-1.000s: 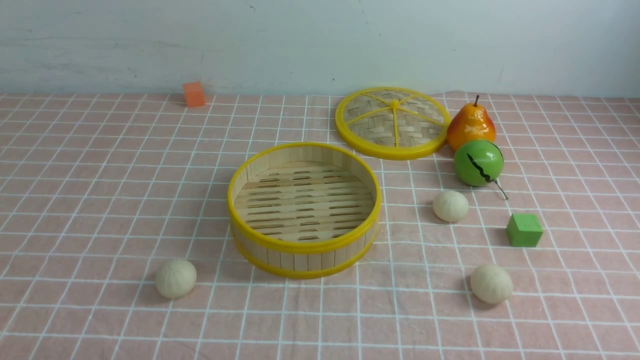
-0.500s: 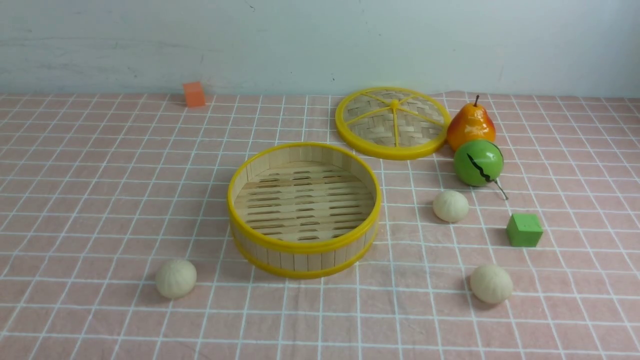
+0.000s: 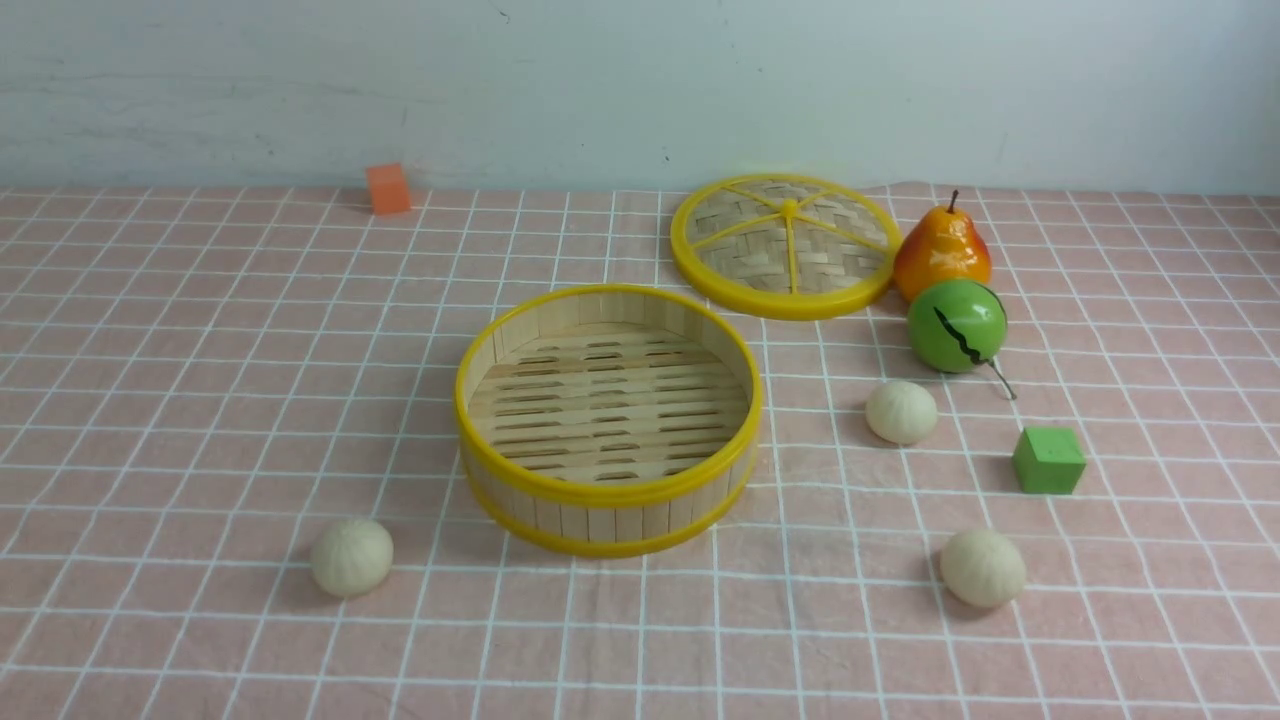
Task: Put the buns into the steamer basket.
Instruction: Use the left arm to grab a steamed stuffed bun
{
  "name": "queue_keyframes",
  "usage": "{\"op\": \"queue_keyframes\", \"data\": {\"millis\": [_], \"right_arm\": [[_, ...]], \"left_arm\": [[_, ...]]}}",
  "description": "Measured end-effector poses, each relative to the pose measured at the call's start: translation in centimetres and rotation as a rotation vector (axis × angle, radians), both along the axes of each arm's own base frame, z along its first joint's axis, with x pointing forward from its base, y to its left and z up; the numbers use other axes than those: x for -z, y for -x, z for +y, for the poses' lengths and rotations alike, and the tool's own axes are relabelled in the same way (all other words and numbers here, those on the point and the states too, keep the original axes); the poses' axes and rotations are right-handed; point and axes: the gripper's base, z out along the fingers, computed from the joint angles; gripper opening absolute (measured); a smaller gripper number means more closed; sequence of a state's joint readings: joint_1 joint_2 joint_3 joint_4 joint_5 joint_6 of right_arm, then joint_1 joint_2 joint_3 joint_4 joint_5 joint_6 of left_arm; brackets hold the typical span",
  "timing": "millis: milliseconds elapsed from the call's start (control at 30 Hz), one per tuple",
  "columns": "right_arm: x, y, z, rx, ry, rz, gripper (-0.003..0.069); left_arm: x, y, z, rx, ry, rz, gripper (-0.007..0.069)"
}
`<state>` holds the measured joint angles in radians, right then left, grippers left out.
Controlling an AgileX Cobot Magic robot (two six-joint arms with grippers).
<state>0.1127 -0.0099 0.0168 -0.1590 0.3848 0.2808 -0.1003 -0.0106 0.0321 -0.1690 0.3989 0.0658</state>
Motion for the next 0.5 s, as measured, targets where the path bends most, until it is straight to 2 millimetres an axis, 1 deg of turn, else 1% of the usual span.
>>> {"op": "queue_keyframes", "data": {"millis": [500], "right_arm": [[0.00, 0.00, 0.00, 0.000, 0.000, 0.000, 0.0090]], "left_arm": [[0.00, 0.00, 0.00, 0.000, 0.000, 0.000, 0.0085]]}}
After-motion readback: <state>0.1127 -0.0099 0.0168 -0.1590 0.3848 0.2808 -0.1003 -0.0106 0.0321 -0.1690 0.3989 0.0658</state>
